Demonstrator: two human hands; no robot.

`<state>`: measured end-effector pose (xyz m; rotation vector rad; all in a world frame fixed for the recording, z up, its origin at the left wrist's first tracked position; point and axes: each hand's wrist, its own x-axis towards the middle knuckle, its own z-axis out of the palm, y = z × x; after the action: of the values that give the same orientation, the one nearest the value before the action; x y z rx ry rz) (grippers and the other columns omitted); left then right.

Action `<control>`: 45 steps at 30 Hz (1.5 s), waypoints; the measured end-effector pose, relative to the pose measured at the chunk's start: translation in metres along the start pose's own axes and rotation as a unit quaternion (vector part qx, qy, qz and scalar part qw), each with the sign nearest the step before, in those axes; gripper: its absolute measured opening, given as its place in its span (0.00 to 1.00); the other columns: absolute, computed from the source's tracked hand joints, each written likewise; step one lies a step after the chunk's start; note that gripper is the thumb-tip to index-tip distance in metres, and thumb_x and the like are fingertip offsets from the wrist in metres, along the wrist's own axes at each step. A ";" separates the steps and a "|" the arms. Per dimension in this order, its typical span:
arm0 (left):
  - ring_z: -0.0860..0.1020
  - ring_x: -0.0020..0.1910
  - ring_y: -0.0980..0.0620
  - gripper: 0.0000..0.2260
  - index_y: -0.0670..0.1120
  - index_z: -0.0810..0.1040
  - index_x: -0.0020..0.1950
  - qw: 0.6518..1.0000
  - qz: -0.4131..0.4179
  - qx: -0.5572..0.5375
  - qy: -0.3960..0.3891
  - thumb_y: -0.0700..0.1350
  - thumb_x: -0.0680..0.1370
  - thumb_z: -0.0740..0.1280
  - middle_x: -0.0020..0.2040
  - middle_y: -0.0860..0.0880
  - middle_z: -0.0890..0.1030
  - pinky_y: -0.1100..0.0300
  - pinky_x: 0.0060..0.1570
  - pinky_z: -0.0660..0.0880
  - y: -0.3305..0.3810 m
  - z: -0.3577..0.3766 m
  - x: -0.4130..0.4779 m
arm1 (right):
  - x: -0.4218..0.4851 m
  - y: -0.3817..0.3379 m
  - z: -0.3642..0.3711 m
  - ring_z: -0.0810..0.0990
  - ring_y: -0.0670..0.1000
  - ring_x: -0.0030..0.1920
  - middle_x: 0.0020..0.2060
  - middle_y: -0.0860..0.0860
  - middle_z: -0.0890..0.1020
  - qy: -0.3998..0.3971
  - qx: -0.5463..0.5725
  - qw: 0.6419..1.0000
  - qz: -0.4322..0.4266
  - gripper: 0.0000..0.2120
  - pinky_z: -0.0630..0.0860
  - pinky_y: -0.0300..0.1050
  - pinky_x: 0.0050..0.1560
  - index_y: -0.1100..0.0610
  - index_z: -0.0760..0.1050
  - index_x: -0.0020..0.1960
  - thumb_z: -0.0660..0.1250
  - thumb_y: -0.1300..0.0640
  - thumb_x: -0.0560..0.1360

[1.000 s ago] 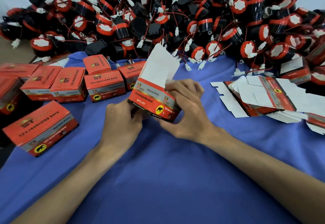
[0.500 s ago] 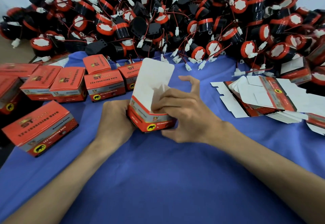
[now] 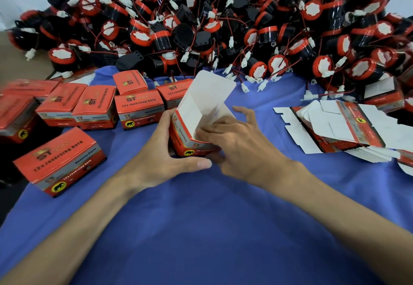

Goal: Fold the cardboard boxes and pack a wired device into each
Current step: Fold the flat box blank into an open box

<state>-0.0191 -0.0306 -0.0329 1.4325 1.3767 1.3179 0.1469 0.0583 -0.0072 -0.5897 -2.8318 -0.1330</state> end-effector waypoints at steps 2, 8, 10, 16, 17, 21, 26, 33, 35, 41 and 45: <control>0.79 0.56 0.62 0.37 0.56 0.65 0.60 0.999 0.008 0.028 0.041 0.52 0.58 0.82 0.51 0.68 0.78 0.68 0.48 0.76 0.000 0.004 0.002 | 0.002 0.000 0.002 0.74 0.53 0.60 0.53 0.48 0.82 -0.004 0.064 0.998 0.009 0.19 0.53 0.53 0.66 0.54 0.78 0.60 0.68 0.60 0.70; 0.78 0.53 0.63 0.32 0.58 0.66 0.57 0.995 0.018 0.059 0.074 0.52 0.59 0.79 0.49 0.68 0.78 0.69 0.46 0.76 -0.003 0.003 0.005 | 0.003 -0.001 -0.001 0.73 0.52 0.58 0.58 0.49 0.78 0.016 0.201 0.979 0.034 0.16 0.61 0.48 0.60 0.54 0.79 0.61 0.70 0.57 0.74; 0.78 0.53 0.62 0.32 0.59 0.67 0.57 0.995 0.015 0.058 0.076 0.56 0.57 0.76 0.49 0.68 0.78 0.70 0.46 0.75 -0.003 0.003 0.005 | 0.005 0.000 -0.004 0.73 0.51 0.59 0.58 0.48 0.78 0.008 0.180 0.983 0.034 0.13 0.60 0.47 0.60 0.53 0.80 0.59 0.69 0.56 0.74; 0.78 0.51 0.64 0.30 0.59 0.67 0.57 0.995 0.018 0.077 0.066 0.48 0.61 0.78 0.49 0.68 0.77 0.72 0.45 0.74 -0.003 0.004 0.003 | 0.005 -0.006 -0.006 0.73 0.53 0.60 0.51 0.49 0.81 -0.060 0.055 0.996 0.033 0.14 0.41 0.53 0.70 0.51 0.77 0.61 0.61 0.58 0.77; 0.78 0.51 0.64 0.30 0.59 0.66 0.57 0.995 0.020 0.082 0.060 0.46 0.62 0.77 0.49 0.68 0.77 0.72 0.45 0.74 -0.003 0.003 0.003 | 0.004 -0.007 -0.006 0.74 0.55 0.60 0.51 0.50 0.82 -0.059 0.034 0.997 0.031 0.15 0.38 0.53 0.69 0.51 0.76 0.63 0.61 0.58 0.77; 0.78 0.52 0.63 0.31 0.58 0.66 0.59 0.996 0.024 0.083 0.036 0.43 0.62 0.77 0.49 0.67 0.77 0.70 0.46 0.75 -0.004 -0.001 0.004 | 0.000 -0.012 -0.008 0.74 0.58 0.56 0.52 0.52 0.80 -0.048 0.016 0.999 0.015 0.15 0.52 0.47 0.60 0.50 0.75 0.63 0.60 0.57 0.77; 0.78 0.53 0.60 0.33 0.59 0.66 0.61 0.997 0.029 0.070 0.035 0.44 0.62 0.78 0.51 0.62 0.78 0.67 0.48 0.76 -0.006 -0.005 0.004 | 0.000 -0.015 -0.011 0.75 0.55 0.52 0.54 0.45 0.80 -0.046 0.078 0.996 -0.012 0.13 0.65 0.46 0.47 0.53 0.76 0.59 0.60 0.59 0.76; 0.78 0.49 0.65 0.29 0.56 0.68 0.56 0.991 0.070 0.073 0.090 0.41 0.62 0.77 0.49 0.63 0.79 0.71 0.44 0.74 -0.003 0.002 0.004 | -0.001 -0.016 -0.020 0.74 0.50 0.50 0.45 0.46 0.82 -0.032 0.132 0.990 0.042 0.12 0.59 0.57 0.66 0.51 0.78 0.53 0.56 0.54 0.78; 0.77 0.48 0.66 0.29 0.56 0.67 0.57 0.986 0.096 0.086 0.108 0.41 0.62 0.76 0.48 0.62 0.78 0.72 0.44 0.73 -0.002 0.008 0.004 | -0.003 -0.021 -0.022 0.74 0.47 0.54 0.45 0.44 0.80 -0.022 0.113 0.991 0.061 0.16 0.44 0.65 0.69 0.50 0.75 0.48 0.49 0.52 0.76; 0.75 0.51 0.58 0.28 0.49 0.68 0.60 0.952 0.201 0.214 0.092 0.38 0.64 0.74 0.54 0.46 0.75 0.69 0.49 0.71 0.000 0.019 0.000 | -0.001 -0.014 -0.027 0.77 0.51 0.48 0.44 0.45 0.79 -0.015 -0.014 0.999 0.042 0.12 0.51 0.46 0.45 0.50 0.74 0.44 0.58 0.64 0.68; 0.74 0.52 0.60 0.31 0.51 0.67 0.62 0.944 0.210 0.241 0.087 0.39 0.64 0.75 0.55 0.49 0.73 0.69 0.49 0.71 -0.001 0.021 -0.002 | -0.001 -0.020 -0.021 0.79 0.56 0.41 0.38 0.47 0.79 0.040 0.024 0.997 0.059 0.15 0.44 0.44 0.39 0.51 0.74 0.40 0.58 0.68 0.62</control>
<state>0.0016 -0.0293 -0.0385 2.0700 1.6495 1.4588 0.1446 0.0370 0.0116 -0.7218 -2.7082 -0.0653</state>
